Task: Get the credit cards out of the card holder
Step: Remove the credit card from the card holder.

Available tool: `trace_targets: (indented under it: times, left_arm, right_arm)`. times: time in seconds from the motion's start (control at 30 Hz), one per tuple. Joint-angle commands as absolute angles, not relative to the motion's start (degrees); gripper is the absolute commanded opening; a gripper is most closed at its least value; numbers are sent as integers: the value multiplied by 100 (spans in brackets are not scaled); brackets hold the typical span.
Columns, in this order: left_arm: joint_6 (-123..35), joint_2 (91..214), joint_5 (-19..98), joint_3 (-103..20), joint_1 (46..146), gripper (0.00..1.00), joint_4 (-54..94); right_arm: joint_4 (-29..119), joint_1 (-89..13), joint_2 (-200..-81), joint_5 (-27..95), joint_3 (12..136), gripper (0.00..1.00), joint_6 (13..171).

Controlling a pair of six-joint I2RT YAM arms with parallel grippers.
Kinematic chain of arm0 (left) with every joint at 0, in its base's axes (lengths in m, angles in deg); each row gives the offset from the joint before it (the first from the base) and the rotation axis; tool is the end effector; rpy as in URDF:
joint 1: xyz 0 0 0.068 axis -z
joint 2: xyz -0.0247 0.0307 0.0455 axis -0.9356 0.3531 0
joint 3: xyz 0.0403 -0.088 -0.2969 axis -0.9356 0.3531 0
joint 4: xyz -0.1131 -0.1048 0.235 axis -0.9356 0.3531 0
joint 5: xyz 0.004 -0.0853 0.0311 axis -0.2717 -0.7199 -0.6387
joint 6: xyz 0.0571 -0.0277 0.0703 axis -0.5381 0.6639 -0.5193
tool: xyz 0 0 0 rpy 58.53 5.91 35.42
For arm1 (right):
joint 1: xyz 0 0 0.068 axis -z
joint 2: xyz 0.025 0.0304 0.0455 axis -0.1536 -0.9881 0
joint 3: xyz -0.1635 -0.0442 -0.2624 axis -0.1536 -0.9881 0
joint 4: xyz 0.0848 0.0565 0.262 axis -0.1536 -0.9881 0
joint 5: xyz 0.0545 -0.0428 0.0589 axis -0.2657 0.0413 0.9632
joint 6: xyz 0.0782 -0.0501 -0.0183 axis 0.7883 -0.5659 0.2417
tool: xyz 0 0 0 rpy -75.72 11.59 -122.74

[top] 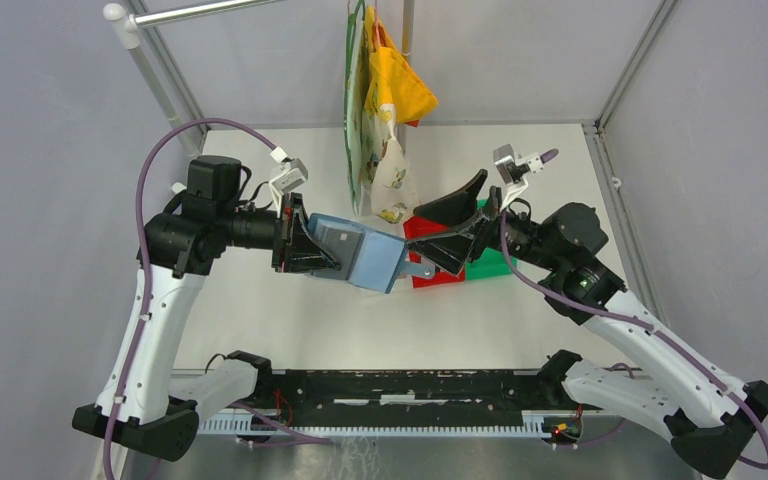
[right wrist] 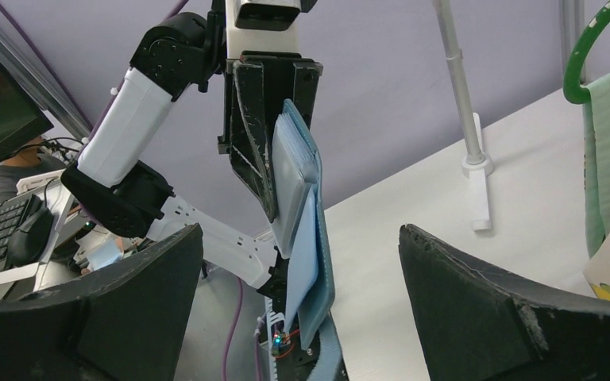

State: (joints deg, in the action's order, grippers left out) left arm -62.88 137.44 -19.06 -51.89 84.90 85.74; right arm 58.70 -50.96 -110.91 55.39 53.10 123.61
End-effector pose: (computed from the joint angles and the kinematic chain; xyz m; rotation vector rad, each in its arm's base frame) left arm 0.1462 -0.1222 0.4624 0.9883 1.8558 -1.3848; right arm 0.1456 0.1884 0.4699 -0.5366 1.3886 1.4987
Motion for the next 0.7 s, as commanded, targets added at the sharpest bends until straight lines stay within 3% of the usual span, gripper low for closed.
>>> trace_targets:
  times: [0.0,0.37,0.53,0.67]
  left_arm:
    - [-6525,13657,-2205,-5281,8508,2,8401]
    - [-6449,13721,-2231,-5364,8509,2,8362]
    - [-6377,13729,-2215,-5398,8513,2,8294]
    - [-6348,13754,-2215,-5378,8514,3,8265]
  right_arm:
    - [6157,-5117,-11127,5605,5219,98,12502]
    - [5984,-5924,-11888,5521,5440,98,12087]
    - [6402,-6098,-12006,5493,5207,81,12287]
    - [6674,-6203,-12144,5268,5103,54,12525]
